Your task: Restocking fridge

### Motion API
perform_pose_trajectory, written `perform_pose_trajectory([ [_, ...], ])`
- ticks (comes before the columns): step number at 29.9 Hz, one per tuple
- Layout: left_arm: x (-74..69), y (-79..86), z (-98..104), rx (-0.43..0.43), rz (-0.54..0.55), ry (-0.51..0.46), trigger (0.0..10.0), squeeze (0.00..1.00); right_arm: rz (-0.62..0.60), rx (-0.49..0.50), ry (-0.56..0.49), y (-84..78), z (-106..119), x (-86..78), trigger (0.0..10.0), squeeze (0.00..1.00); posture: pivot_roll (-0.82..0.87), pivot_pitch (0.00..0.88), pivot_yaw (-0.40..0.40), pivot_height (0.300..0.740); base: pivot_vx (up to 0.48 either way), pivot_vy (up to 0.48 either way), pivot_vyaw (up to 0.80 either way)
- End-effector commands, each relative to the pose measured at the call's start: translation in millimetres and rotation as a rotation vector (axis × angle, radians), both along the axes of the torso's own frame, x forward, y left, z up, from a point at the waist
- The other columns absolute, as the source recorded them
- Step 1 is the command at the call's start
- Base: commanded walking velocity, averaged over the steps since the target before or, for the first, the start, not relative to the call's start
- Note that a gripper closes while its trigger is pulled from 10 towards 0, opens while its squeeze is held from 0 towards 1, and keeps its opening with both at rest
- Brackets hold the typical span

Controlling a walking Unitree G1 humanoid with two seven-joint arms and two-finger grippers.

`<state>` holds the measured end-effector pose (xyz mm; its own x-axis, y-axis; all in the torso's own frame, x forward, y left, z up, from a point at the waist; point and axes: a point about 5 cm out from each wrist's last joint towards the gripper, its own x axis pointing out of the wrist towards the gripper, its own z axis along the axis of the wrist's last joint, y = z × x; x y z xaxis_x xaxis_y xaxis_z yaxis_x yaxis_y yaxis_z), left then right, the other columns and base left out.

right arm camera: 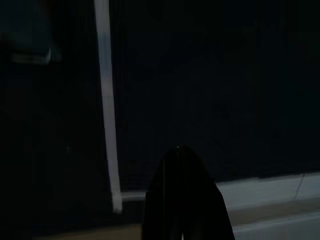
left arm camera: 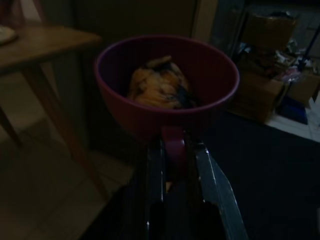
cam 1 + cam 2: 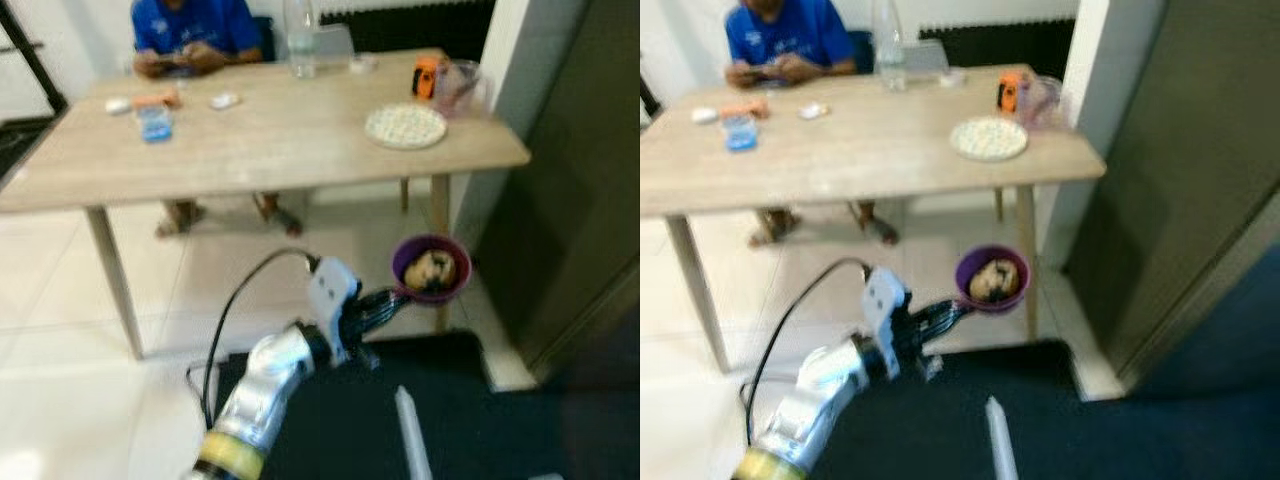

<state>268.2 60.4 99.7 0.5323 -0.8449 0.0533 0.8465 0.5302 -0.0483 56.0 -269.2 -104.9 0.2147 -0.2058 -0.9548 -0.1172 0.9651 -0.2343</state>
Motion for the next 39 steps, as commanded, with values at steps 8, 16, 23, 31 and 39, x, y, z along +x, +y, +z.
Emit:
perform_pose_trajectory([
  [8,1.1,-1.2,5,-0.010,-0.004,-0.020,10.0,0.00,-0.013,-0.010,-0.023,-0.9,1,5.2,10.0,0.00,-0.03,0.019,0.016,0.740,0.000,-0.435,0.00],
  [16,1.0,-1.1,5,-0.009,-0.004,-0.021,10.0,0.00,-0.009,-0.013,-0.025,-0.9,1,5.5,10.0,0.00,-0.03,0.019,0.016,0.740,0.000,-0.435,0.00],
  [23,0.9,-2.0,5,-0.010,-0.006,-0.021,10.0,0.00,-0.004,-0.015,-0.035,-1.2,1,6.2,10.0,0.00,-0.03,0.014,0.013,0.740,0.000,-0.435,0.00],
  [31,0.5,-3.6,4,-0.011,-0.009,-0.019,10.0,0.00,0.002,-0.015,-0.050,-1.3,2,7.4,10.0,0.00,-0.03,0.009,0.010,0.740,0.000,-0.434,0.00],
  [39,2.7,-1.9,2,-0.005,0.018,-0.007,10.0,0.00,-0.010,0.033,-0.213,-3.9,15,56.6,10.0,0.00,-0.03,0.012,0.011,0.740,0.000,-0.370,0.00],
])
